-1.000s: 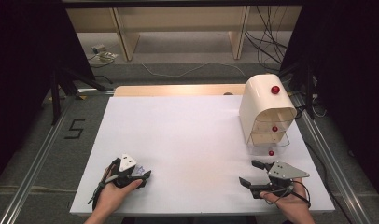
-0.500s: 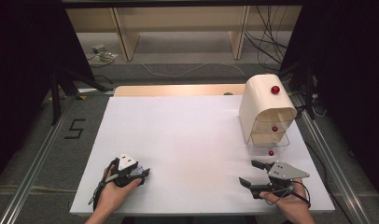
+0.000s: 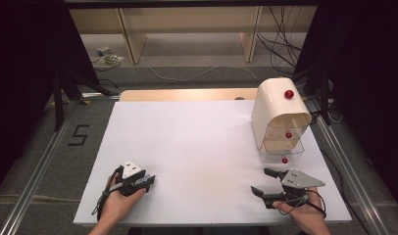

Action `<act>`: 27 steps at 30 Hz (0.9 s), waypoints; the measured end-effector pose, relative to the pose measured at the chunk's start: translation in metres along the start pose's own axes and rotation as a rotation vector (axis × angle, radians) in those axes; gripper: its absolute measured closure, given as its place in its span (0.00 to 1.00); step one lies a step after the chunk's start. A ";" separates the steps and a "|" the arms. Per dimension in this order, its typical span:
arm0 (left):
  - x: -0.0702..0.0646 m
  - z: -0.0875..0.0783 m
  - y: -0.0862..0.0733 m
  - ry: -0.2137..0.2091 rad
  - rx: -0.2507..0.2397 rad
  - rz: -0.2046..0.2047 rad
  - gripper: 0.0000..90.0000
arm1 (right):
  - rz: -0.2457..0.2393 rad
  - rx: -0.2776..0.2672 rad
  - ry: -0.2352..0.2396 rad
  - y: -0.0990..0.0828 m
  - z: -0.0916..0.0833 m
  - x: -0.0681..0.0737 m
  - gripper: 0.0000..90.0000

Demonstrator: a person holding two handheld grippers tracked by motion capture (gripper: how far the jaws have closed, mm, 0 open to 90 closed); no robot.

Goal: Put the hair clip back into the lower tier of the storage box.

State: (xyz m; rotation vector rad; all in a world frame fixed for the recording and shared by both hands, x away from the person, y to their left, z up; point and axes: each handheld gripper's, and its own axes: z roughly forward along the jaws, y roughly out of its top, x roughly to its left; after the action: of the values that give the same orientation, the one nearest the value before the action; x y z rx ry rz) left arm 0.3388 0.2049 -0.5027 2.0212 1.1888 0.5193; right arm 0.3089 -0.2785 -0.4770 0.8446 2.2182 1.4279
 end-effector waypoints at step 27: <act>0.001 -0.001 -0.002 0.005 -0.019 -0.001 0.70 | 0.000 0.000 0.001 0.000 0.000 0.000 0.23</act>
State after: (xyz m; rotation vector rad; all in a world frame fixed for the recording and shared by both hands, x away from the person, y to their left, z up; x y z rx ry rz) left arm 0.3380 0.2067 -0.5035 2.0043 1.1832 0.5337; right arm 0.3085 -0.2787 -0.4767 0.8442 2.2186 1.4289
